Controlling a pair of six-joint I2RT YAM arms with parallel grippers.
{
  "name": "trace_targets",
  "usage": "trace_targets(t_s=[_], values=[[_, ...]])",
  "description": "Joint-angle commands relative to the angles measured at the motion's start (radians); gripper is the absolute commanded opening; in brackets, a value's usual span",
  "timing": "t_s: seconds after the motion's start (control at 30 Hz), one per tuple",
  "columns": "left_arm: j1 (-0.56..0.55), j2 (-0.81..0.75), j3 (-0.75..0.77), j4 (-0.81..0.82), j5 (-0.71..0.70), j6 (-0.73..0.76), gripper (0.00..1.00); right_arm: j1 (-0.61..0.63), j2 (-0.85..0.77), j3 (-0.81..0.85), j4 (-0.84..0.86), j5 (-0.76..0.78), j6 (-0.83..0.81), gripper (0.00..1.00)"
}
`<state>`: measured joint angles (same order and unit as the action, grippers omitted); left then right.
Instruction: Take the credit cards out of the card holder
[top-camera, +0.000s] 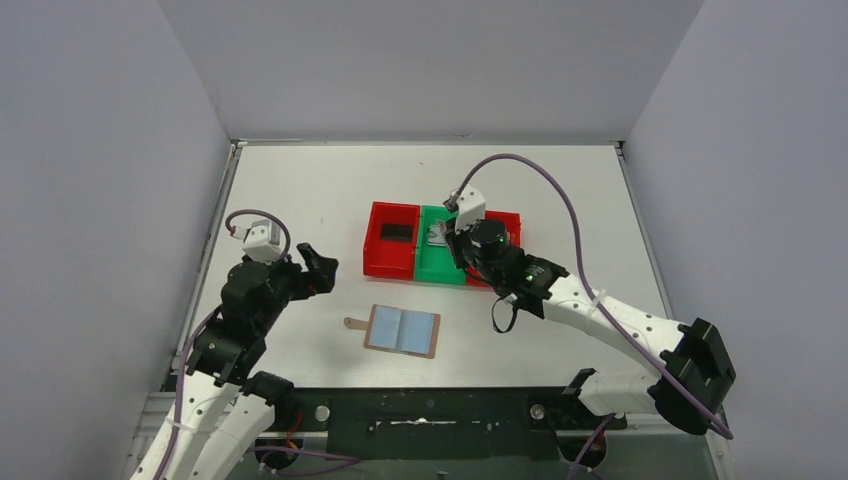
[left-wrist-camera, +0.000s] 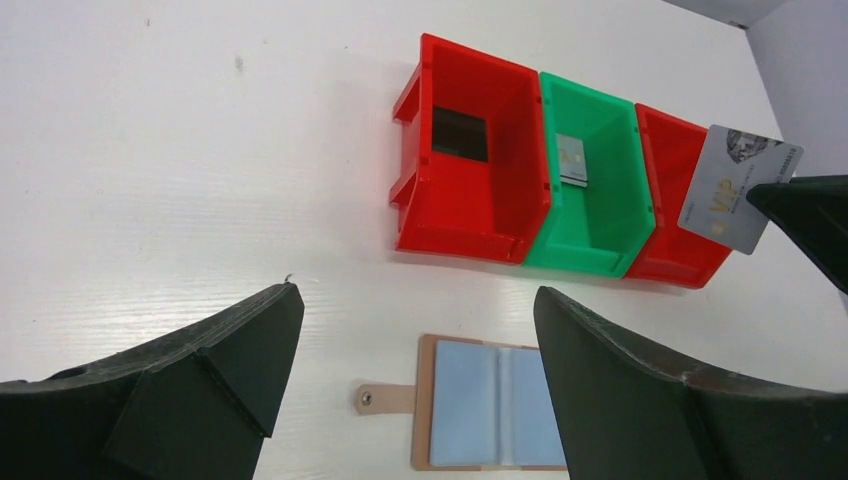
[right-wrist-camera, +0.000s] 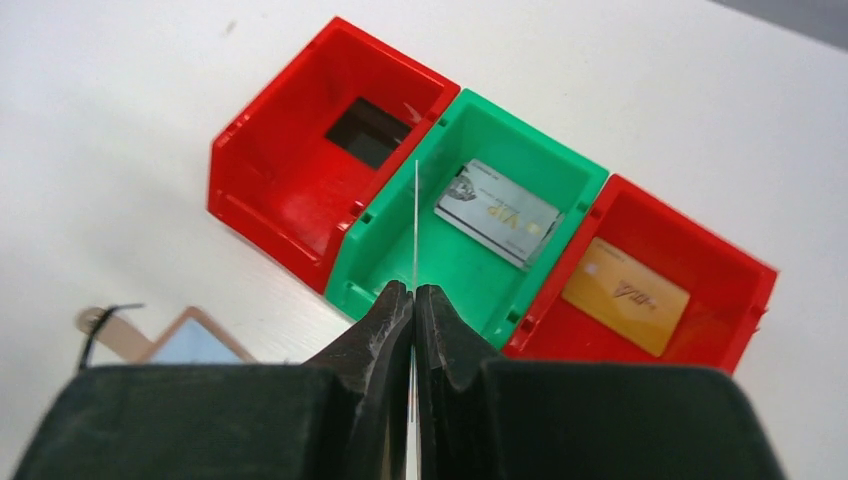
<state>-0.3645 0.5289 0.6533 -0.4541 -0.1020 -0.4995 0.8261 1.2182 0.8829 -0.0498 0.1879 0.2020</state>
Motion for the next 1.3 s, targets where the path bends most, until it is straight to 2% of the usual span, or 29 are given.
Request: trace_targets(t_s=[0.0,0.27,0.47,1.03,1.27], values=[[0.007,-0.009,-0.015,0.029,-0.028,0.043,0.87,0.016,0.078,0.094,-0.018,0.02,-0.321,0.0],[0.012,-0.027,-0.015,0.022,-0.059,0.051,0.88,0.037,0.242,0.178,-0.035,0.042,-0.627,0.0],[0.024,-0.036,-0.02,0.024,-0.07,0.055,0.88,0.039,0.363,0.244,-0.09,0.054,-0.778,0.0],[0.036,-0.043,-0.02,0.018,-0.07,0.063,0.89,-0.01,0.539,0.302,-0.07,0.094,-0.975,0.0],[0.039,-0.041,-0.021,0.018,-0.068,0.064,0.88,-0.053,0.56,0.286,0.003,0.035,-1.019,0.03]])
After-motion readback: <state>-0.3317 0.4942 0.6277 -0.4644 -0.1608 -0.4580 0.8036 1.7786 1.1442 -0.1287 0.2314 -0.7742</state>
